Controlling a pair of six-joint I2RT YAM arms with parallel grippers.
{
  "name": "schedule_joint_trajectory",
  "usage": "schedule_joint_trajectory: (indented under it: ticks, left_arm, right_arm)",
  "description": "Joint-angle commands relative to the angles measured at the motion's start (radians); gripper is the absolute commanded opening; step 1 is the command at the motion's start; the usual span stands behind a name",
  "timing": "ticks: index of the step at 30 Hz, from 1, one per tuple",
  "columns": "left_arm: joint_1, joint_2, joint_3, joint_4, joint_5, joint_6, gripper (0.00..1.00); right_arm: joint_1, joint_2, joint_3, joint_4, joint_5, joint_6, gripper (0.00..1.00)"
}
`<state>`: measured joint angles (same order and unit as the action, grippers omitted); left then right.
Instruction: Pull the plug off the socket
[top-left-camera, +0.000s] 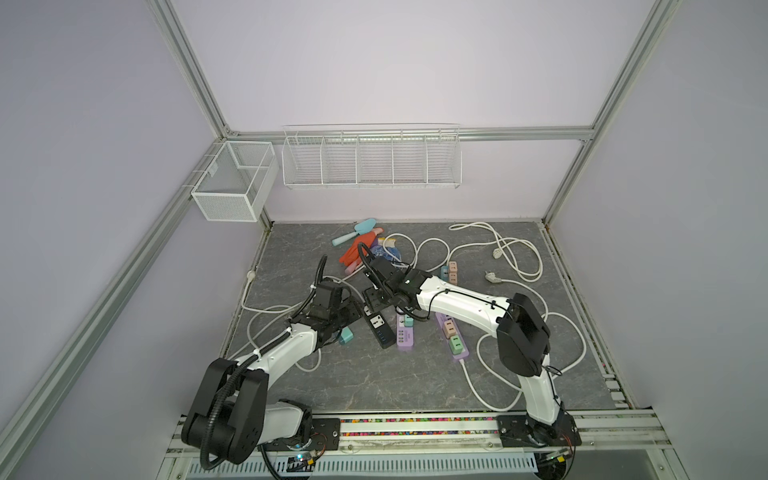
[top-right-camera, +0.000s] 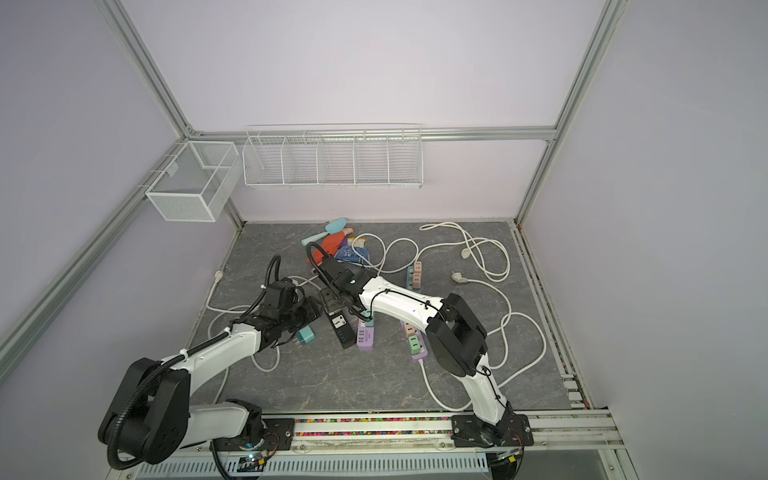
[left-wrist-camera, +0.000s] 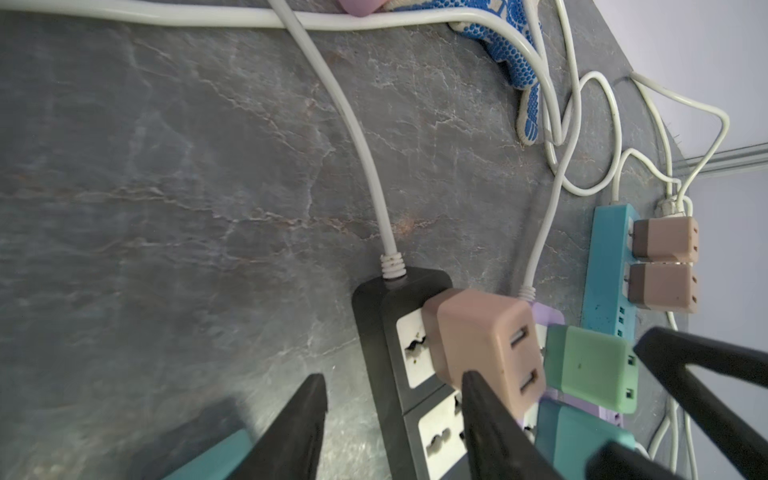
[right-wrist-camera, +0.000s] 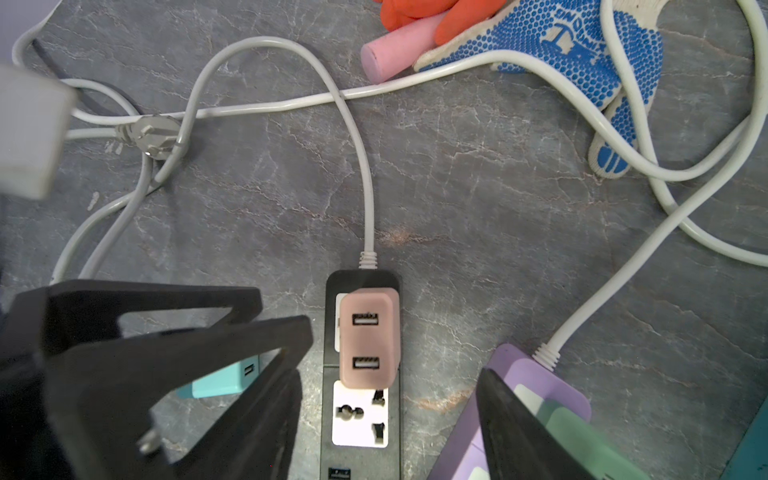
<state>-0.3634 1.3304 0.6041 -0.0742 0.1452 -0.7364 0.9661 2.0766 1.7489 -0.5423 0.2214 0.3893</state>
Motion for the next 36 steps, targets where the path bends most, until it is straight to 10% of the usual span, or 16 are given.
schedule_joint_trajectory:
  ticks: [1, 36]
  left_arm:
    - [0.02, 0.066, 0.066, 0.021, 0.06, 0.027, 0.5]
    - [0.042, 0.261, 0.017, 0.108, 0.128, -0.006, 0.27]
  right_arm:
    - [-0.007, 0.021, 0.024, -0.003, -0.003, -0.009, 0.67]
    - [-0.012, 0.209, 0.186, -0.079, 0.007, 0.017, 0.6]
